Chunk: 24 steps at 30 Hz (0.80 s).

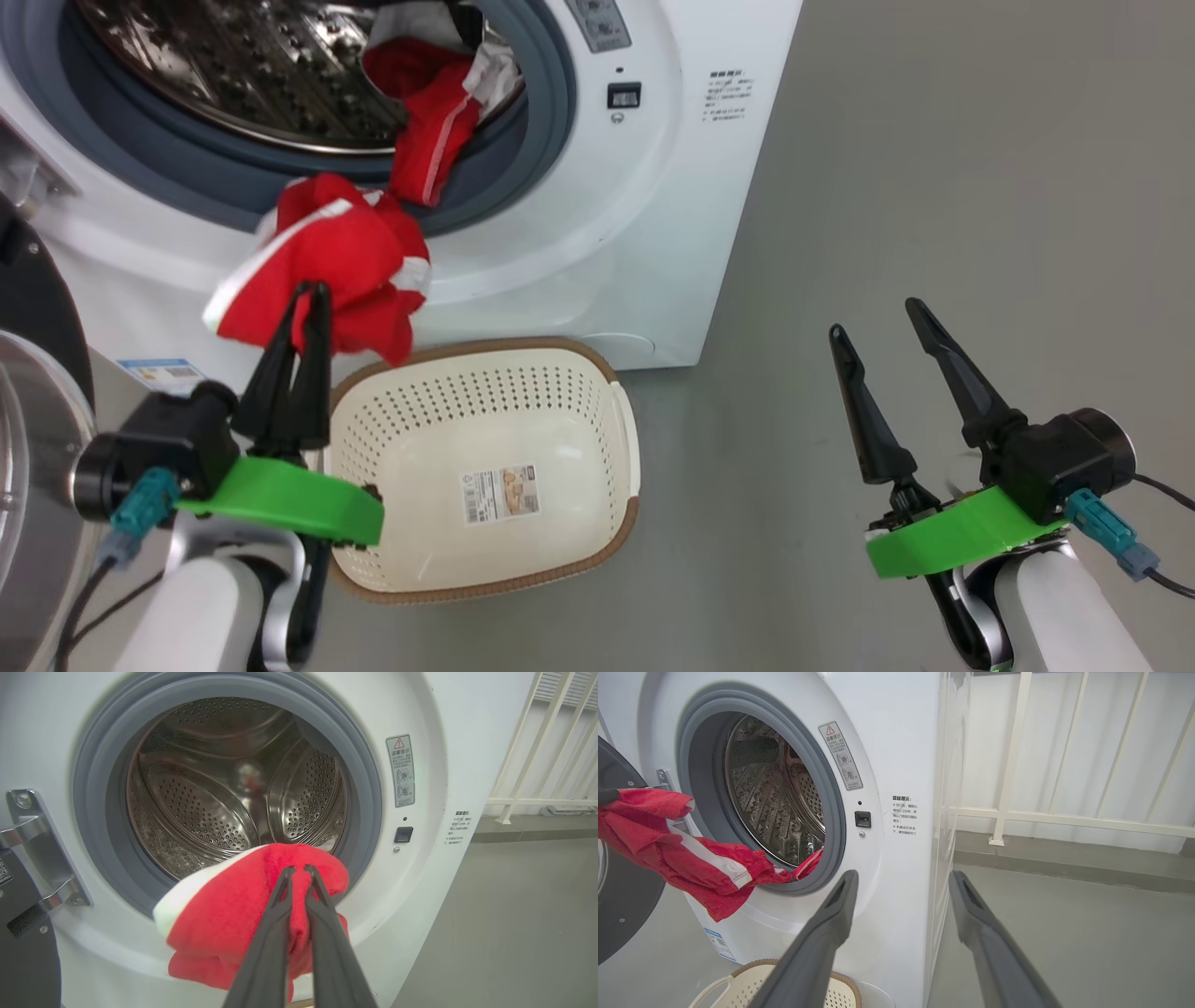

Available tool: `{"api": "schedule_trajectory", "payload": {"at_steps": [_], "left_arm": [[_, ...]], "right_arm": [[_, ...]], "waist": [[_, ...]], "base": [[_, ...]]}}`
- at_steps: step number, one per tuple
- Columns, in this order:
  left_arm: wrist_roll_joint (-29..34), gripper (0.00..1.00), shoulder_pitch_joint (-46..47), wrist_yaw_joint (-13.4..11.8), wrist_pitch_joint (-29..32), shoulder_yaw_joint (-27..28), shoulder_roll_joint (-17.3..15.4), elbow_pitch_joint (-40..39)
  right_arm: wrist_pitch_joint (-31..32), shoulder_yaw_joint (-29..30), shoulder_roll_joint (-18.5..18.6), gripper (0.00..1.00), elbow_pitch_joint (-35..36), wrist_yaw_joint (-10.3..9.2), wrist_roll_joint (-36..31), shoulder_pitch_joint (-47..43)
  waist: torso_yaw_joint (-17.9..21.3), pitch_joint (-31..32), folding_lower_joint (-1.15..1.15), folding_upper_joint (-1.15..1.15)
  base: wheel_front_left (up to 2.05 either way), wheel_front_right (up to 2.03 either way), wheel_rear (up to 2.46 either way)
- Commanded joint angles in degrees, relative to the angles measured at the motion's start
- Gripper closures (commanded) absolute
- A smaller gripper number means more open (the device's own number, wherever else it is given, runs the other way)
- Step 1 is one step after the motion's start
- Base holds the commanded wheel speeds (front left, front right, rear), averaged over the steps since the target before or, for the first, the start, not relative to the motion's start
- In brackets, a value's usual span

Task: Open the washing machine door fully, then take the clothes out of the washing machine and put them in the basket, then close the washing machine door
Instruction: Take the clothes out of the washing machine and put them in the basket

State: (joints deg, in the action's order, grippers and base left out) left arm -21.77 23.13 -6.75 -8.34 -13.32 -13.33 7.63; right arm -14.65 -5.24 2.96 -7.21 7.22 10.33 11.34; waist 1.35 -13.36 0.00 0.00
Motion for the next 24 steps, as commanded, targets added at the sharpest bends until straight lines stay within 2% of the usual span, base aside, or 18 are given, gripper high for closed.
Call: {"api": "schedule_trajectory", "payload": {"at_steps": [1, 6, 10, 17, 24], "left_arm": [[0.0, 1.00, -0.7, -0.7, 0.6, 1.8, -2.1, -2.9], [-1.0, 1.00, -3.8, -1.1, 2.4, 1.2, -1.9, -5.1], [-2.4, 1.00, -4.2, -0.6, 2.9, 0.8, -1.1, -3.7], [-4.0, 1.00, -0.8, 0.9, 2.8, -0.2, 0.8, 3.7], [-5.0, 1.00, 4.8, 2.9, 1.6, -0.8, 2.0, 15.3]], "right_arm": [[-0.3, -1.1, -0.1, 0.00, 1.3, 0.26, -0.3, -0.3], [-0.3, -1.3, -0.1, 0.00, 1.4, 0.26, -0.1, -1.0], [-0.3, -1.7, -0.1, 0.00, 1.7, 0.26, 0.0, -1.0], [-0.3, -1.9, -0.1, 0.00, 1.9, 0.26, -0.1, 0.3], [-0.3, -2.3, -0.1, 0.00, 2.0, 0.26, 0.2, 2.0]], "waist": [[-0.1, 1.3, 0.00, 0.00], [-0.1, 2.0, 0.00, 0.00], [0.0, 1.3, 0.00, 0.00], [0.7, -2.0, 0.00, 0.00], [1.9, -5.5, 0.00, 0.00]], "base": [[0.00, 0.00, 0.00], [0.00, 0.00, 0.00], [0.00, 0.00, 0.00], [0.00, 0.00, 0.00], [0.00, 0.00, 0.00]]}}
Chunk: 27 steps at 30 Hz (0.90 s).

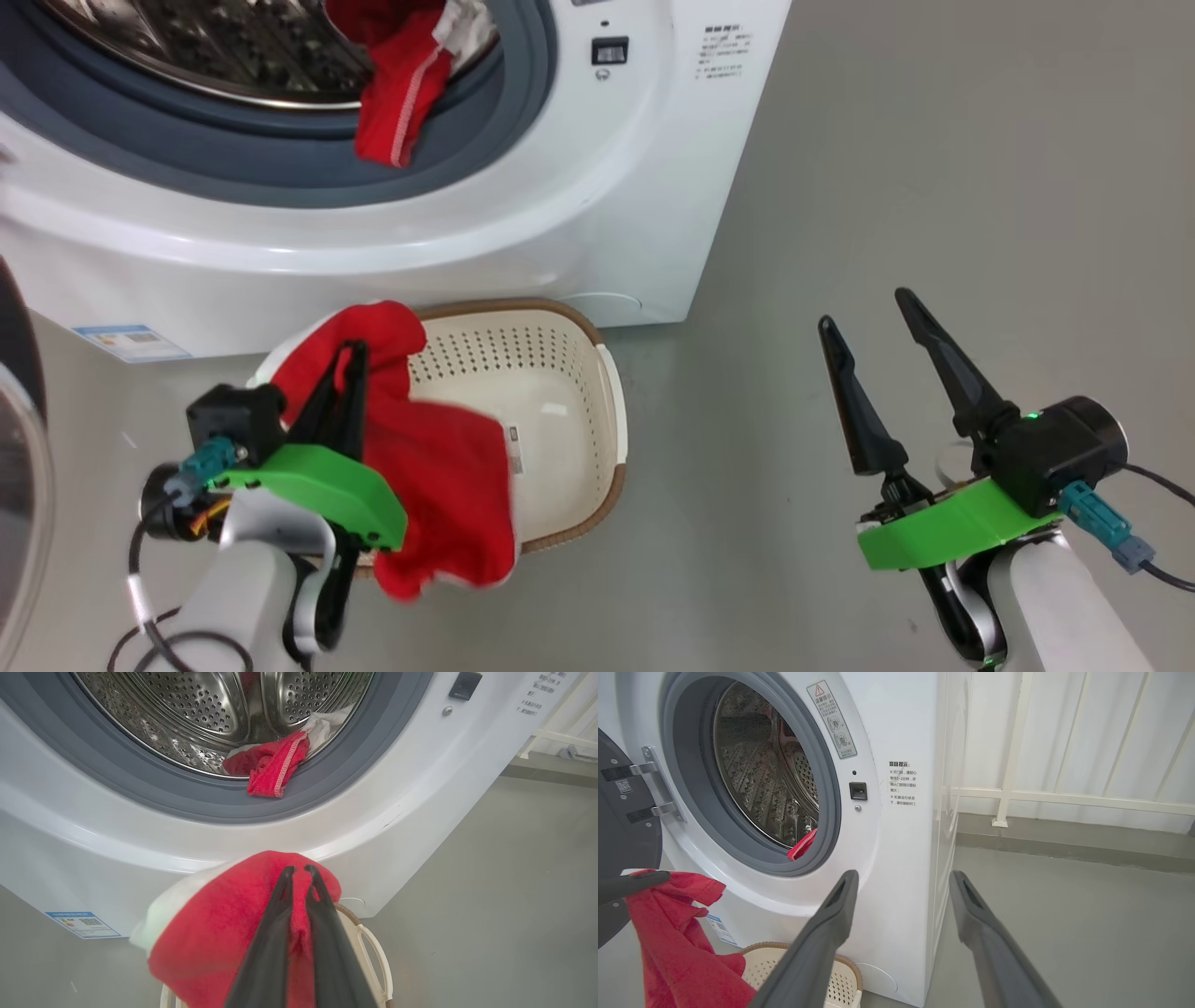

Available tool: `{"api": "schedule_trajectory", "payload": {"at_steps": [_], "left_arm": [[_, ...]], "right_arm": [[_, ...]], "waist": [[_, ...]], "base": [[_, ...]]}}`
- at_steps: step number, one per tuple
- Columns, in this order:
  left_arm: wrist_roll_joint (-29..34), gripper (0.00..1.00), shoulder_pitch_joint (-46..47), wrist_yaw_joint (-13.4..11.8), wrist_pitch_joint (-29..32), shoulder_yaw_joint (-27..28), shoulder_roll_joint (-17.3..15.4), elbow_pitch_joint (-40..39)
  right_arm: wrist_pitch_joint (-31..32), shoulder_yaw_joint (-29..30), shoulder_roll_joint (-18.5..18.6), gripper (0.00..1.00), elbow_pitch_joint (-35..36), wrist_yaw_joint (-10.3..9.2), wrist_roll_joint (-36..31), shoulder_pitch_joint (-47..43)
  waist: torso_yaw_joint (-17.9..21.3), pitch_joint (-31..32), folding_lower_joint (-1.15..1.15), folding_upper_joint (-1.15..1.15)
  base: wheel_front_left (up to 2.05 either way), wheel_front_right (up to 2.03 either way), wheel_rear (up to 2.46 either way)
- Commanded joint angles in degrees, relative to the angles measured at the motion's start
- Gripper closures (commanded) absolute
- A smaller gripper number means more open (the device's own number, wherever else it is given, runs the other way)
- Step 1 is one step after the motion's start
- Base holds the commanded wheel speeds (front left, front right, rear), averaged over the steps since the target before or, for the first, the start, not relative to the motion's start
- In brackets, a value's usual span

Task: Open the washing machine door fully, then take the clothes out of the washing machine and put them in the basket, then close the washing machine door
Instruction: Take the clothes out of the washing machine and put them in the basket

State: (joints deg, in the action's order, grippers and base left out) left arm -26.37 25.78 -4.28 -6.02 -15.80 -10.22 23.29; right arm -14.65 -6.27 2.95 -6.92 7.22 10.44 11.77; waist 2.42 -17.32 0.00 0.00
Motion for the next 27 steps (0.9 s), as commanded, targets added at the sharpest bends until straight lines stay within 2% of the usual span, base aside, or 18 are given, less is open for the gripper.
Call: {"api": "schedule_trajectory", "payload": {"at_steps": [1, 16, 27], "left_arm": [[-0.5, 1.00, 3.0, 0.7, -1.0, 1.7, -1.0, 1.5], [-2.4, 1.00, 15.3, 5.2, -1.6, 0.9, 0.9, 29.7], [-3.7, 1.00, 21.5, 7.1, 2.7, 0.4, 1.1, 42.9]], "right_arm": [[-0.3, -1.3, -0.1, 0.00, 1.7, 0.26, 0.2, 1.7], [-0.3, -2.0, -0.1, 0.00, 2.8, 0.26, 1.2, 5.0], [-0.3, -2.2, -0.1, 0.00, 2.9, 0.26, 2.7, 6.3]], "waist": [[1.0, -2.0, 0.00, 0.00], [5.0, -10.5, 0.00, 0.00], [7.9, -15.4, 0.00, 0.00]], "base": [[0.00, 0.00, 0.00], [0.00, 0.00, 0.00], [0.00, 0.00, 0.00]]}}
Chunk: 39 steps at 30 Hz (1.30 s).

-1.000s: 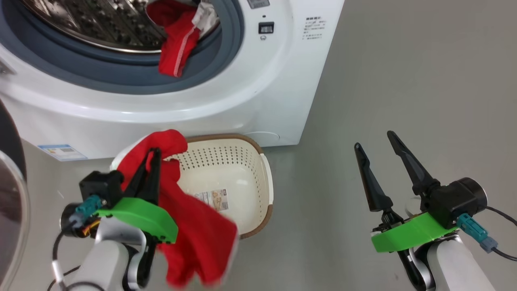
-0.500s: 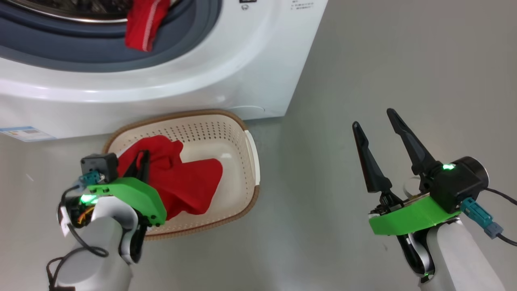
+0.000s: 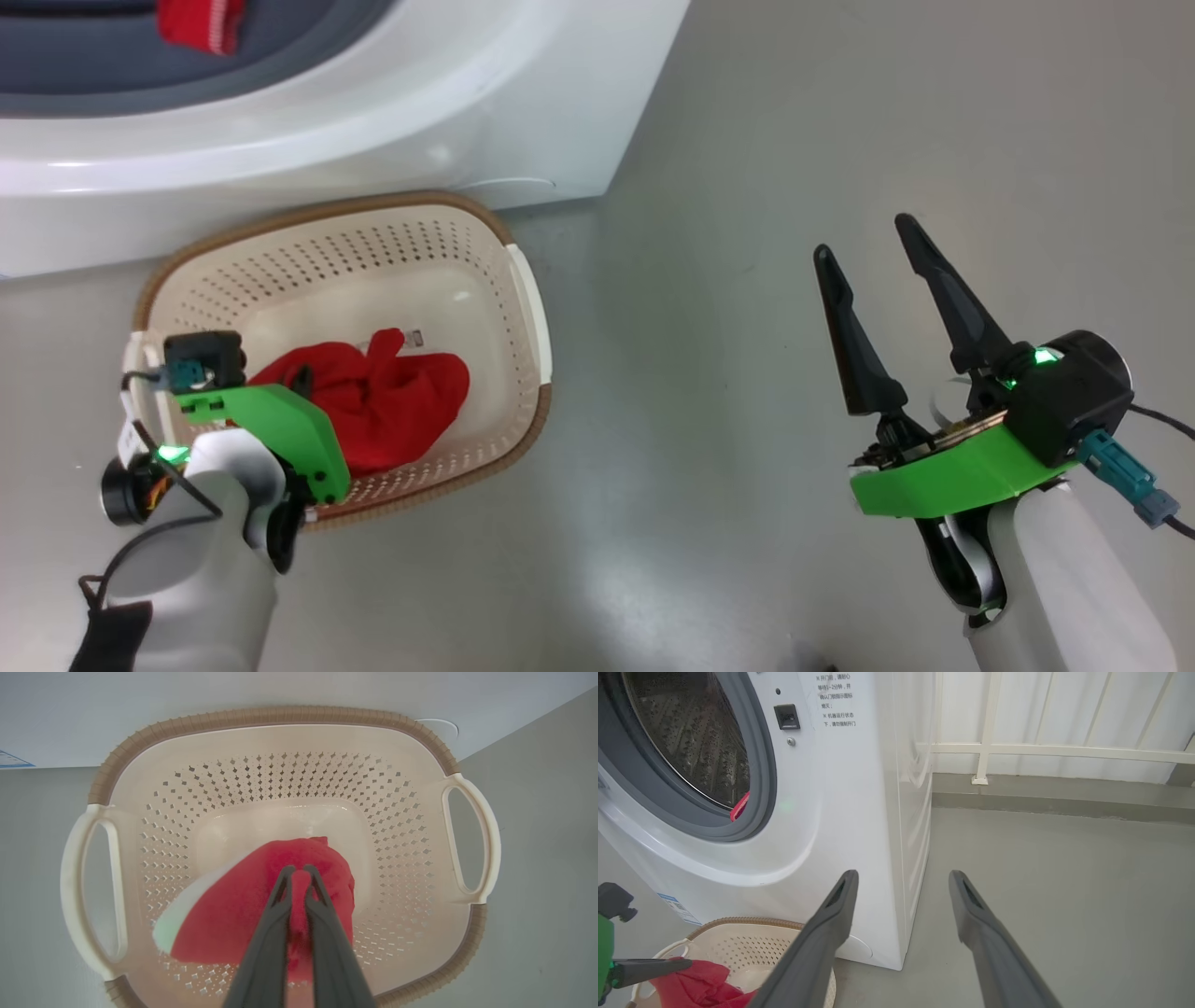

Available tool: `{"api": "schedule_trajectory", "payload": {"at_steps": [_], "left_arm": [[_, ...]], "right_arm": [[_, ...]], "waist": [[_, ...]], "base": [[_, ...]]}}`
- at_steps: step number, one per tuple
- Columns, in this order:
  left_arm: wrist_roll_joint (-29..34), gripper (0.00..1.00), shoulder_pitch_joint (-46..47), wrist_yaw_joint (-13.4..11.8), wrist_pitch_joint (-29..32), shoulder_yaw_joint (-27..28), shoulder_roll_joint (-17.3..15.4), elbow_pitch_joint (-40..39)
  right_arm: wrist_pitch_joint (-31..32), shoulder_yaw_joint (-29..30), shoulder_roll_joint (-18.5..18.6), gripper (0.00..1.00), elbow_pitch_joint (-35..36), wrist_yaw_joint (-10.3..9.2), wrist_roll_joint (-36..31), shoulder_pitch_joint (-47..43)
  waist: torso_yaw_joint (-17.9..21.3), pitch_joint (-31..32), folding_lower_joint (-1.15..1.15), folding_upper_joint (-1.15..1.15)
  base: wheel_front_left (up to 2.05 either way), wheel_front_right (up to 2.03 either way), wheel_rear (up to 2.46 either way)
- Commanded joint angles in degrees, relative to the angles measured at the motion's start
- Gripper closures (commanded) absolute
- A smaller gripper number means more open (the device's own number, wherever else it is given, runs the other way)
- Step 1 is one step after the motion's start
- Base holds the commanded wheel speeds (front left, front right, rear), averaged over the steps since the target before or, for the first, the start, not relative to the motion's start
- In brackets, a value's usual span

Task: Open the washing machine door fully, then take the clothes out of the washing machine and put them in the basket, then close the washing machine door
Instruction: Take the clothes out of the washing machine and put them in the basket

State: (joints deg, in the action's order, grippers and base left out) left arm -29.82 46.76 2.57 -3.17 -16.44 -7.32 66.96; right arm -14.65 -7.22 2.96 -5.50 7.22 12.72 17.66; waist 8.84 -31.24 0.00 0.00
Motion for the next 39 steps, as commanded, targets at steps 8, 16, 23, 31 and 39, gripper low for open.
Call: {"api": "schedule_trajectory", "payload": {"at_steps": [8, 16, 23, 31, 39], "left_arm": [[-1.1, 1.00, 2.5, 1.2, 1.6, 1.0, -2.7, 4.1], [-1.5, 0.97, 3.9, 1.7, 2.8, 0.4, -2.5, 5.7], [-1.6, 0.00, 5.4, 1.9, -1.1, 0.0, -2.1, 5.9], [-2.1, 0.00, 5.1, 2.4, -6.5, -0.1, -1.0, 6.0], [-2.0, 0.00, 4.0, 3.2, -10.9, -0.5, 0.1, 3.4]], "right_arm": [[-0.3, -1.9, -0.1, 0.00, 1.6, 0.26, 1.1, 0.5], [-0.3, -1.7, -0.1, 0.00, 1.8, 0.26, 0.9, 0.9], [-0.3, -1.6, -0.1, 0.00, 1.4, 0.26, 0.5, 1.1], [-0.3, -1.5, -0.1, 0.00, 0.6, 0.26, 0.6, 1.1], [-0.3, -0.5, -0.1, 0.00, -0.6, 0.26, 0.1, 0.9]], "waist": [[3.0, -3.5, 0.00, 0.00], [2.6, -5.3, 0.00, 0.00], [1.6, -5.5, 0.00, 0.00], [0.0, -2.7, 0.00, 0.00], [-1.9, 0.7, 0.00, 0.00]], "base": [[0.00, 0.00, 0.00], [0.00, 0.00, 0.00], [0.00, 0.00, 0.00], [0.00, 0.00, 0.00], [0.00, 0.00, 0.00]]}}
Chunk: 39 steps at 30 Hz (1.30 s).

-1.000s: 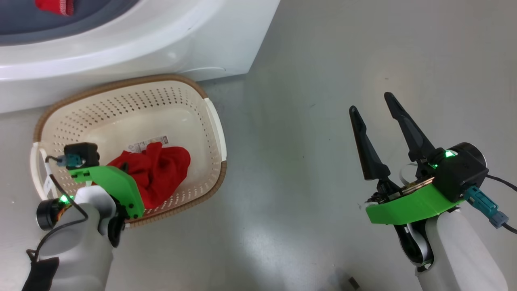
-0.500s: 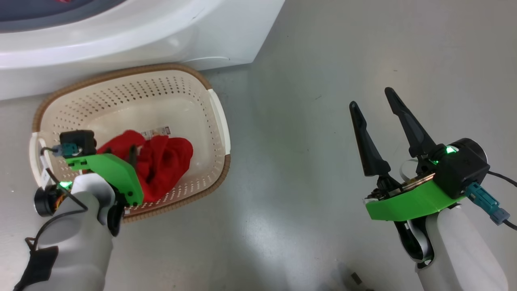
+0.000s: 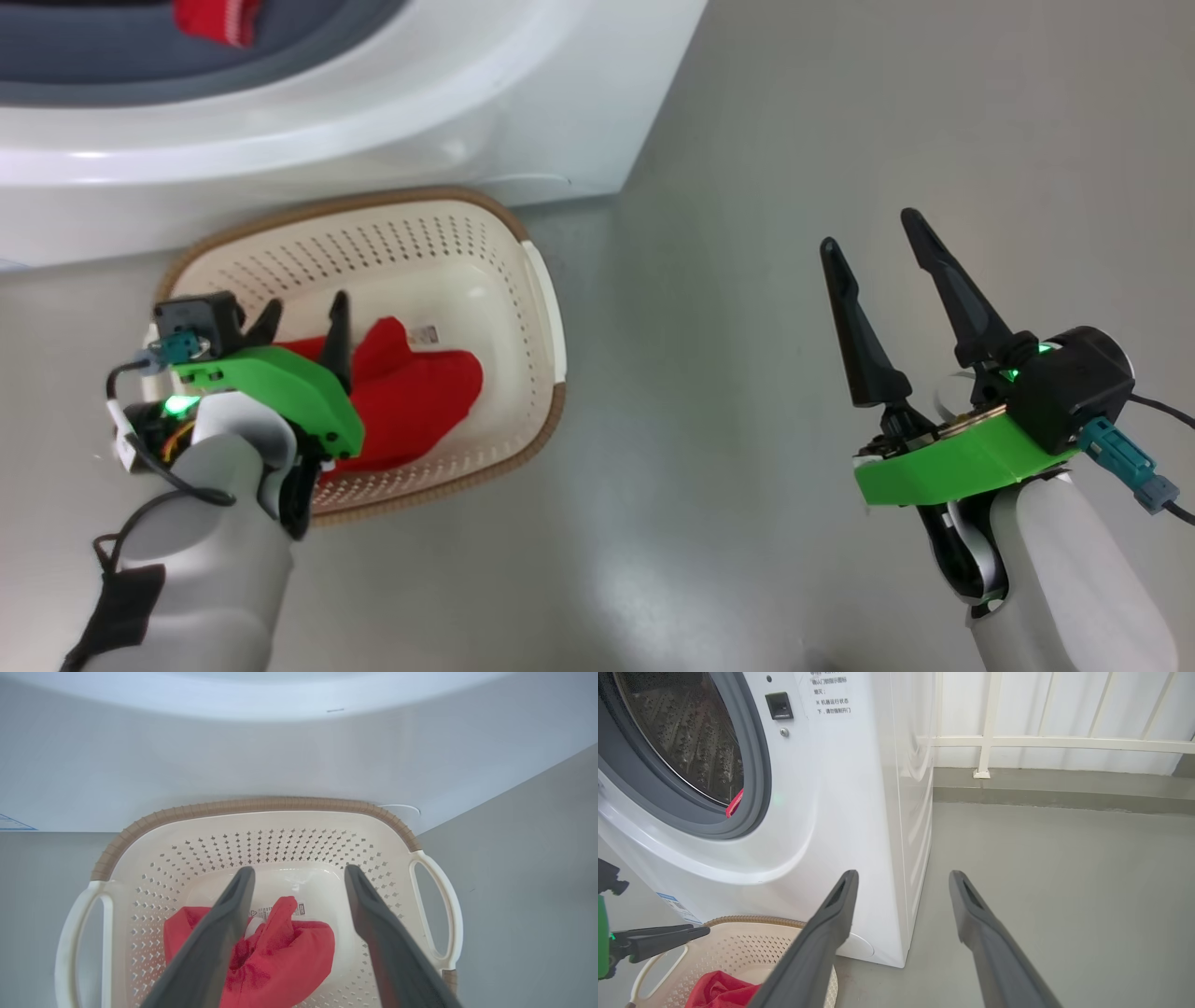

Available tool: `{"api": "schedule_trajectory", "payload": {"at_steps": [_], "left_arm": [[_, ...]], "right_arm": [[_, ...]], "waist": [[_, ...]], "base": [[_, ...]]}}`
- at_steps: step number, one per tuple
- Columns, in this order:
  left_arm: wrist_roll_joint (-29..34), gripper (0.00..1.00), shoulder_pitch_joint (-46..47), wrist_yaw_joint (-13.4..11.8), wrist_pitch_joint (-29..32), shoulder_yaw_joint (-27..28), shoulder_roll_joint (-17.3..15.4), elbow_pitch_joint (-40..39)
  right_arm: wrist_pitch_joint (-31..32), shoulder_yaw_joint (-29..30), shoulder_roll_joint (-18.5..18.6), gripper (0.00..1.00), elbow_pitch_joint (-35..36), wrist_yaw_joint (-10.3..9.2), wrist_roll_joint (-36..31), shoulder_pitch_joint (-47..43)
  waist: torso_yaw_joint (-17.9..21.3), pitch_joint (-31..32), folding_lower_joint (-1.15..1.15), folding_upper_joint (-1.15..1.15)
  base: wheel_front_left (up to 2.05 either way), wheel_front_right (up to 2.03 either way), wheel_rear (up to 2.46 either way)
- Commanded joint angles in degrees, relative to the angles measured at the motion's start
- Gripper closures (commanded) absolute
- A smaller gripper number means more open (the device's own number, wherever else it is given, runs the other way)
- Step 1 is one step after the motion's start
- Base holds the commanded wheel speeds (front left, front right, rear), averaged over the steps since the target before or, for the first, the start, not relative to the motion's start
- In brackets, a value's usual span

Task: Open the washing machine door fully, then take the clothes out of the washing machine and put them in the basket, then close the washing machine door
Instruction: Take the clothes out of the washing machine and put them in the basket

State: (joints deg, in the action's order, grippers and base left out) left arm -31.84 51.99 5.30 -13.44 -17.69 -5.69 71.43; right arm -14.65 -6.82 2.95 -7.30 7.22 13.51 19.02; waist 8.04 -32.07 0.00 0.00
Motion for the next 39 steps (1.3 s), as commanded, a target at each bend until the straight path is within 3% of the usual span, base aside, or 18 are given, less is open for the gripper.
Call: {"api": "schedule_trajectory", "payload": {"at_steps": [1, 5, 16, 23, 39], "left_arm": [[0.1, 0.00, -1.7, 0.7, -1.0, 0.7, -1.4, -1.9], [0.5, 0.00, -3.8, 0.8, -1.5, 1.5, -1.7, -6.9], [5.7, 0.00, -16.7, -3.7, -1.5, 8.4, -1.8, -30.6], [8.6, 0.00, -24.6, -4.9, -1.5, 12.1, -0.9, -42.3], [13.2, 0.00, -36.1, -6.9, -1.6, 14.2, -1.0, -57.7]], "right_arm": [[-0.3, -0.7, -0.1, 0.00, 1.0, 0.26, -0.8, -0.5], [-0.3, 0.0, -0.1, 0.00, 0.5, 0.26, -1.6, -0.6], [-0.3, 1.2, -0.1, 0.00, -0.7, 0.26, -3.2, -1.4], [-0.3, 2.3, -0.1, 0.00, -0.7, 0.26, -4.1, -2.8], [-0.3, 4.6, -0.1, 0.00, 0.5, 0.26, -5.4, -6.6]], "waist": [[-1.4, 2.1, 0.00, 0.00], [-2.4, 4.4, 0.00, 0.00], [-4.1, 10.5, 0.00, 0.00], [-4.7, 14.5, 0.00, 0.00], [-5.5, 21.8, 0.00, 0.00]], "base": [[0.00, 0.00, 0.00], [0.00, 0.00, 0.00], [0.00, 0.00, 0.00], [0.00, 0.00, 0.00], [0.00, 0.00, 0.00]]}}
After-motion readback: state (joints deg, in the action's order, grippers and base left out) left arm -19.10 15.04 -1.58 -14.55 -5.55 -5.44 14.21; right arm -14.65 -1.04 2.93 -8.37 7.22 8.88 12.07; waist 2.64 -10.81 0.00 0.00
